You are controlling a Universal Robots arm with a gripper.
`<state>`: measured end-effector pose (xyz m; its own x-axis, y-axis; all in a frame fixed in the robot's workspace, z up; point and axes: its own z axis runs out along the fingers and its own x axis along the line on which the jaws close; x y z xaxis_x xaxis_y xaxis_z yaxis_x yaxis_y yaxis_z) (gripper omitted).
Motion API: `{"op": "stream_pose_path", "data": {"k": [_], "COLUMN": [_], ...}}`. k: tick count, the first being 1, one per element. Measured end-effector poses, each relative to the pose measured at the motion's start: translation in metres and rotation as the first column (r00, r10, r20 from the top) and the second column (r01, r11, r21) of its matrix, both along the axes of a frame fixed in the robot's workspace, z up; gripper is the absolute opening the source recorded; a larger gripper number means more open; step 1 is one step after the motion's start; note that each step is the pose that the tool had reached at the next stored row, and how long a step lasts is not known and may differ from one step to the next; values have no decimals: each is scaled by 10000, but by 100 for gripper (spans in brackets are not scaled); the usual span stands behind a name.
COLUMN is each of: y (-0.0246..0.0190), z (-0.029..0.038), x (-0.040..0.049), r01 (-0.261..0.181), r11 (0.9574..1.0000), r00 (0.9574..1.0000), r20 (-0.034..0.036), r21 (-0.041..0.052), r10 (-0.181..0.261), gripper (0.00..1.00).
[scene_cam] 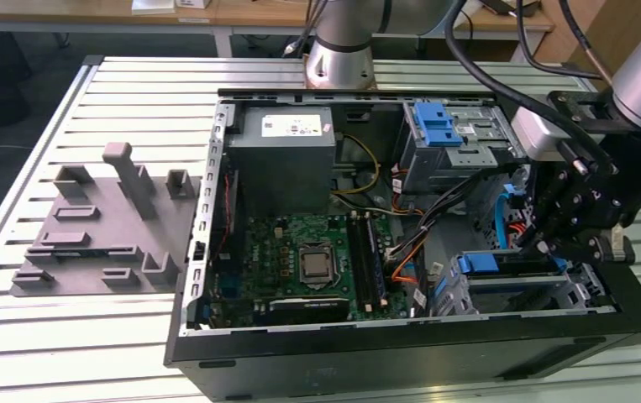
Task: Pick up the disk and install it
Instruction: 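Insert the first disk wire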
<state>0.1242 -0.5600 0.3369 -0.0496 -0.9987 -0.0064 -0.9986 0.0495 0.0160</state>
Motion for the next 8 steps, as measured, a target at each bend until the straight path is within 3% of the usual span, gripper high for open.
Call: {"op": "stream_pose_path", "data": {"k": [8], "y": [-5], "z": [-22], "x": [9], "r01": [-1], "r11": [10000], "r00": [10000], "r20": [-58], "r21": [-4], "r10": [1], "gripper": [16]}}
